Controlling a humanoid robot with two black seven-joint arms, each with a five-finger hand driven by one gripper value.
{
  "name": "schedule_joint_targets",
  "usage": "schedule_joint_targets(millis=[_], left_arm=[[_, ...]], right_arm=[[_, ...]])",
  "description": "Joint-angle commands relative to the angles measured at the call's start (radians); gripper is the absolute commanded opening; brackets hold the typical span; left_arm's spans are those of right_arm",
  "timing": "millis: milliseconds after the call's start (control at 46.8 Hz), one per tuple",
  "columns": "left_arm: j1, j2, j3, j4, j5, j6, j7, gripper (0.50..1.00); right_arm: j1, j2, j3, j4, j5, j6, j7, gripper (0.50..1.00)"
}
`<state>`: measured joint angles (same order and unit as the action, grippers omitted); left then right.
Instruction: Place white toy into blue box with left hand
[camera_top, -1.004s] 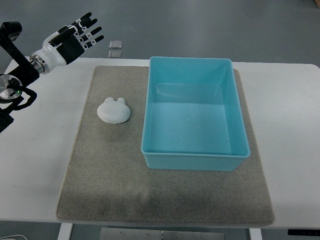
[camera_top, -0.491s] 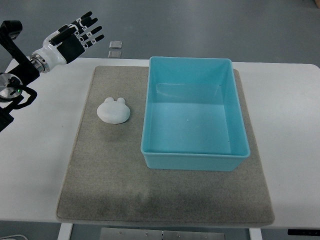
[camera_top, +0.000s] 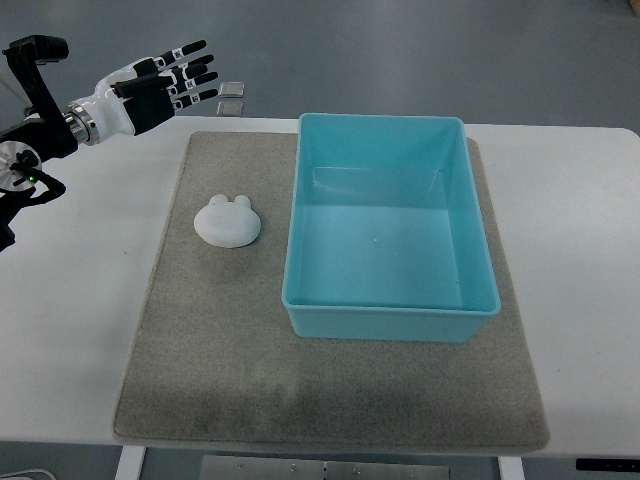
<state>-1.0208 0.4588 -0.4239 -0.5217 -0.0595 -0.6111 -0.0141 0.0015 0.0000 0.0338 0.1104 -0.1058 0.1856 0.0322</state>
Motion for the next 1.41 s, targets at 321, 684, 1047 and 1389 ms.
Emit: schedule_joint_targets(millis=[321,684,1047,1389], left_arm=[[-0.015,0.113,0.007,-0.123,0.351,0.0,-0.115,0.996],[-0.018,0.201,0.005,-0.261,0.639,0.005,-0.115,0.996],[-0.015,0.297,0.002,-0.435,0.875,0.022,-0.165,0.994],[0.047,0.345,0.005,-0.606,1.049,0.206,-0.188,0.992]], right_arm=[[0.0,0.0,0.0,0.0,0.0,0.0,0.0,0.936],[0.0,0.0,0.0,0.0,0.0,0.0,0.0,0.936],[0.0,0.0,0.0,0.0,0.0,0.0,0.0,0.936],[0.0,0.0,0.0,0.0,0.0,0.0,0.0,0.936]])
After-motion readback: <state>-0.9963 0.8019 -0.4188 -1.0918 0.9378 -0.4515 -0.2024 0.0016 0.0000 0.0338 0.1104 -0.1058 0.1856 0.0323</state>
